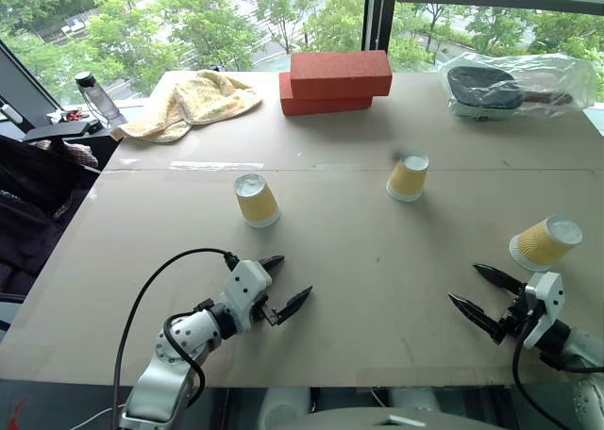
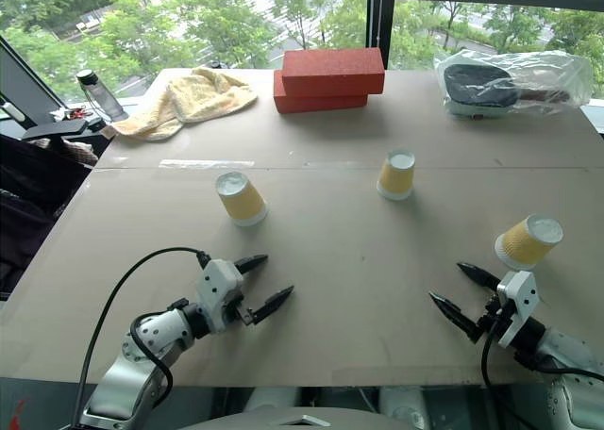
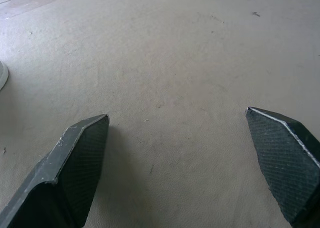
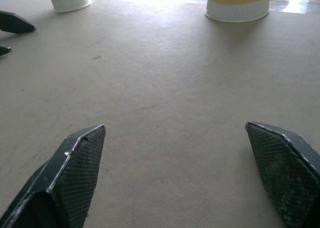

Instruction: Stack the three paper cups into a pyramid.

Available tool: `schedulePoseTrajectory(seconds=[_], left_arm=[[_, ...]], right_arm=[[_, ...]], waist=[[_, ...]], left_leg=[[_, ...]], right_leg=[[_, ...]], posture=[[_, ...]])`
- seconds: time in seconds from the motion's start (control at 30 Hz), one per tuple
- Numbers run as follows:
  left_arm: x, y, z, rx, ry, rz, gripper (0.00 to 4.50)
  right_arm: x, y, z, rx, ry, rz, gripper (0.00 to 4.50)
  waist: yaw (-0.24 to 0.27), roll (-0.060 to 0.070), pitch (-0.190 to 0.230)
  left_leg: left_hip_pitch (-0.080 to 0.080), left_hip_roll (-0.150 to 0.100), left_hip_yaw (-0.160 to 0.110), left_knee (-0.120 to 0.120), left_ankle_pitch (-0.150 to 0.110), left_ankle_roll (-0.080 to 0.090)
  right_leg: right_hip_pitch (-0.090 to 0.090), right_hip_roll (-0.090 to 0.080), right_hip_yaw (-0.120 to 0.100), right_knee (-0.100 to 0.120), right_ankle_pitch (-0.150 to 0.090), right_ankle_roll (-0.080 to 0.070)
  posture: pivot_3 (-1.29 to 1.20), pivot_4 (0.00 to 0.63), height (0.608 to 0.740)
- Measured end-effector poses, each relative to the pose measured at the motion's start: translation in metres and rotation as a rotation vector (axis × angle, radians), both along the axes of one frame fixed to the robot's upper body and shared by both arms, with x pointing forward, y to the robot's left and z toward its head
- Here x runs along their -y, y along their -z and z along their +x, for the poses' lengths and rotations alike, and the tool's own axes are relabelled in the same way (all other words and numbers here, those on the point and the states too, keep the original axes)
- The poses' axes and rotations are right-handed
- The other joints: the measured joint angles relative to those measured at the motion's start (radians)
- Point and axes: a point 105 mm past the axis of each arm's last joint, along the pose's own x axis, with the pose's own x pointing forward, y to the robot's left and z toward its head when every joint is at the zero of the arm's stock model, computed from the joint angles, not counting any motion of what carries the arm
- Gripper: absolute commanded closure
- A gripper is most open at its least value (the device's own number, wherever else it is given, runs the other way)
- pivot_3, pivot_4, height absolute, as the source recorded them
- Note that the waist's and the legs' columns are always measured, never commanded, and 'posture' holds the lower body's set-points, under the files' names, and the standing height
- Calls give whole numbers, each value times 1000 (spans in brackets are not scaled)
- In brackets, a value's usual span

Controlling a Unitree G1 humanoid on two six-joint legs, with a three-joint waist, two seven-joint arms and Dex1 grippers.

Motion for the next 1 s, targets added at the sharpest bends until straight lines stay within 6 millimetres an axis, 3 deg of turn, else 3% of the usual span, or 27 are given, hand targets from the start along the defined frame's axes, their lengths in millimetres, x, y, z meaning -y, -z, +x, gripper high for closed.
schedulePoseTrajectory(seconds=[0.37, 0.63, 0.83, 1.0], left_arm=[[-14, -5, -13, -29, -65, -70, 0], [-36, -18, -5, 22, -168, -112, 0], [-39, -22, 1, 50, -257, -166, 0], [-54, -53, 25, 162, -345, -218, 0]], right_arm=[[-36, -8, 16, 17, -85, 35, 60], [-43, -17, 22, 38, -130, 36, 60], [-42, -20, 19, 33, -185, 12, 60], [-60, -57, 15, 118, -312, 88, 60]], waist=[[-10, -3, 5], [-2, -7, 8], [1, -8, 9], [-1, -9, 10]], left_leg=[[-1, 0, 0, 0, 0, 0], [-1, 0, 0, 1, 0, 0], [-2, 0, -1, 2, 0, 0], [-1, 1, -2, 5, 0, 0]], right_leg=[[-1, 1, 0, 0, 0, 1], [-1, 2, 0, 0, 2, 4], [-1, 3, -2, 1, 2, 4], [0, 5, -2, 5, 2, 4]], posture=[[0, 150, 730], [0, 150, 730], [0, 150, 730], [0, 150, 730]])
